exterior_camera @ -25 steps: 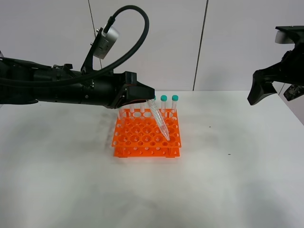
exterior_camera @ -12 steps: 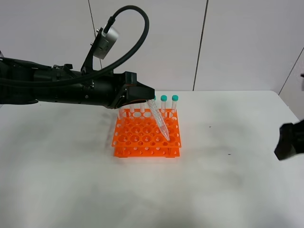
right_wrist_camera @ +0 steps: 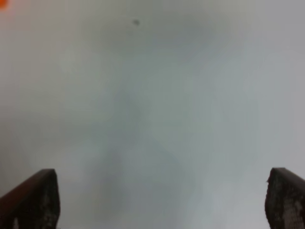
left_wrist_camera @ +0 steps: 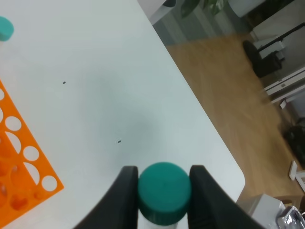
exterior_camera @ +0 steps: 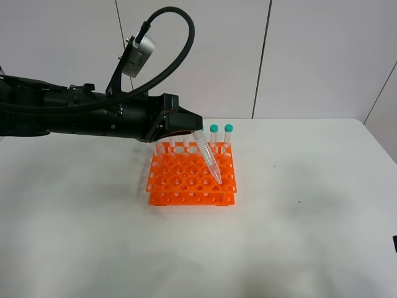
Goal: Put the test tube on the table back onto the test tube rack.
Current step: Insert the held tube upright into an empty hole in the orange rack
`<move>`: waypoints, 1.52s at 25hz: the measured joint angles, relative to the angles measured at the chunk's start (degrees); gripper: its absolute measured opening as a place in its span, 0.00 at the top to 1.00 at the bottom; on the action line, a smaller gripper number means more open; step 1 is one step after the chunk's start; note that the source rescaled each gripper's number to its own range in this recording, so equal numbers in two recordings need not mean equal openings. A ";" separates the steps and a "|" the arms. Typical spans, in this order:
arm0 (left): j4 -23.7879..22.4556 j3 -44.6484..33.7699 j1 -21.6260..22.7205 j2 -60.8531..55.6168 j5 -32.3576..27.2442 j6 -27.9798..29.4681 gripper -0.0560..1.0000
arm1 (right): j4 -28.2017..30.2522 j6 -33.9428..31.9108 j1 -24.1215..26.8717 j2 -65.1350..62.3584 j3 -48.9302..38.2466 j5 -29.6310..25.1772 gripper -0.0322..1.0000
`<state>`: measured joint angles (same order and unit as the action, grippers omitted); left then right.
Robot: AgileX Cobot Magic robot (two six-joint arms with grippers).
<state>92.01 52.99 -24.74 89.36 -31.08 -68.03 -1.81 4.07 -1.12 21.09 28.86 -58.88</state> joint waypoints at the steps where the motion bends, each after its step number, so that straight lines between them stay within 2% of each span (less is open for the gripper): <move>1: 0.00 0.00 0.00 0.00 -0.41 0.00 0.94 | 0.07 0.00 0.00 -2.73 -0.07 0.23 0.06; 12: 0.00 -0.05 0.00 0.00 -0.84 0.00 0.94 | 0.31 -0.51 0.00 -20.83 -0.17 0.26 0.06; 22: 0.00 -0.05 0.00 -0.06 -0.88 0.05 0.94 | 0.64 -0.62 0.00 -21.46 -0.17 0.26 0.06; 30: -0.32 0.00 0.00 -5.23 -0.94 3.00 0.94 | 0.64 -0.62 0.00 -21.46 -0.17 0.26 0.06; 33: -3.06 0.00 0.00 -8.86 -0.09 3.02 0.94 | 0.64 -0.62 0.00 -21.46 -0.17 0.26 0.06; 38: -9.99 0.00 0.00 -12.35 6.45 3.02 0.94 | 0.64 -0.62 0.00 -21.46 -0.17 0.26 0.06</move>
<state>82.02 52.99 -24.74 77.01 -24.62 -65.01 -1.17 3.46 -1.12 -0.37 28.68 -58.62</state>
